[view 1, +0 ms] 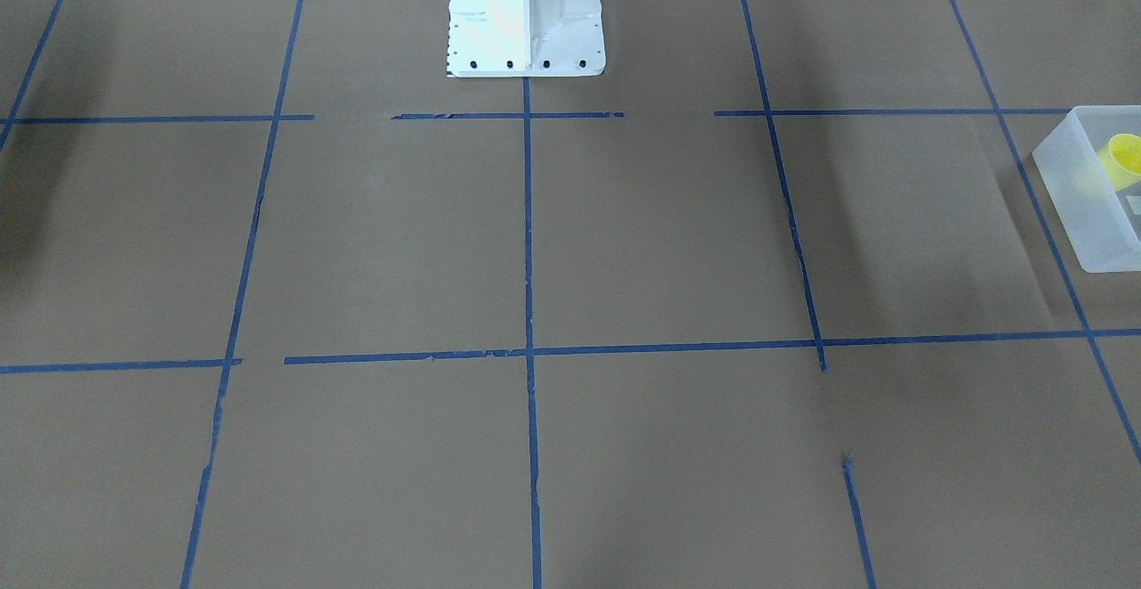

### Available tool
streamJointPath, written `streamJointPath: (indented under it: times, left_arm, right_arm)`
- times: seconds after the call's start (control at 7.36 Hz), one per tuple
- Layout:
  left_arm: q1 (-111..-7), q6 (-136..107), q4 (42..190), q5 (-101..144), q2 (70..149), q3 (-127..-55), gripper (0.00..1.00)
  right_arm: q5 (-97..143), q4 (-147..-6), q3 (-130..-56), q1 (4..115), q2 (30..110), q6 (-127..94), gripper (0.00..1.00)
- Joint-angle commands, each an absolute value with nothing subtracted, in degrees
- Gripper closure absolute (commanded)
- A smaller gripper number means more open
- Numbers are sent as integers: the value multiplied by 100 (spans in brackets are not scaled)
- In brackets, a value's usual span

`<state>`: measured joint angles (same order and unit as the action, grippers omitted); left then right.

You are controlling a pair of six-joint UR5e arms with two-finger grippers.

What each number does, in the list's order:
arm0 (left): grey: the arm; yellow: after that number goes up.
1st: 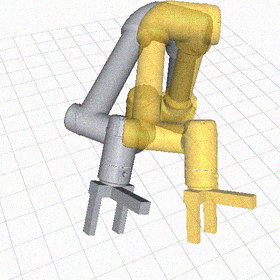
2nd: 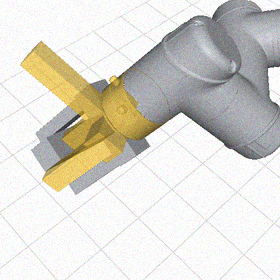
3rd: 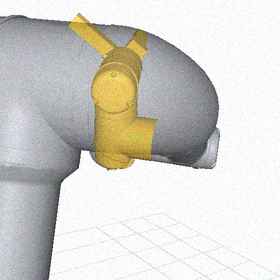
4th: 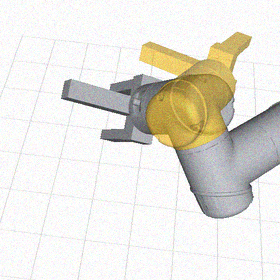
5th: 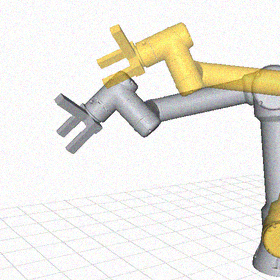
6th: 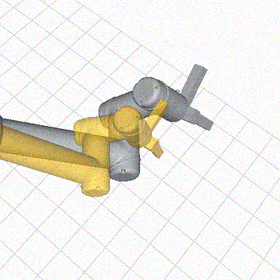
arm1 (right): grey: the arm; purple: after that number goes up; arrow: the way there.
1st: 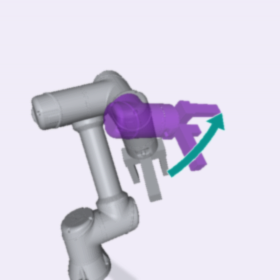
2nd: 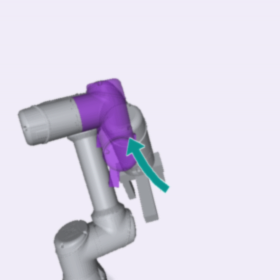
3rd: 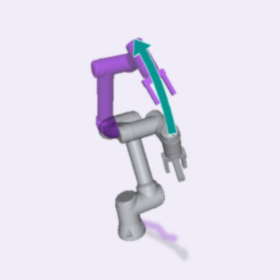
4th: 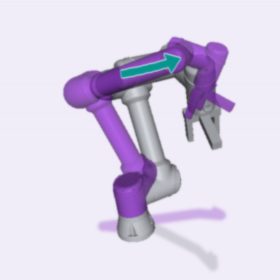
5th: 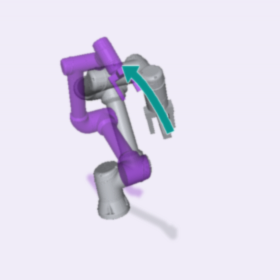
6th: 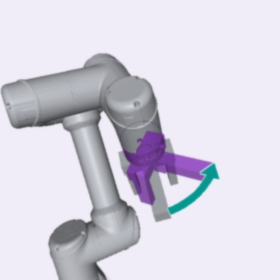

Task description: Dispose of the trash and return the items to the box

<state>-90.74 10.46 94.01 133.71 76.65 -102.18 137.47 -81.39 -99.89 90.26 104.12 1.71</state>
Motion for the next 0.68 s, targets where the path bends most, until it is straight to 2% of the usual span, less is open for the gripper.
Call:
streamJointPath:
  times: [0.0, 0.54]
  left_arm:
    - [-9088, 1046, 9404, 13342, 7664, -10186, 0]
    - [-9097, 1046, 9404, 13333, 7655, -10143, 0]
  right_arm:
    - [13772, -8209, -10020, 9009, 10380, 106, 0]
    - [13702, -8306, -10037, 8974, 10362, 70, 0]
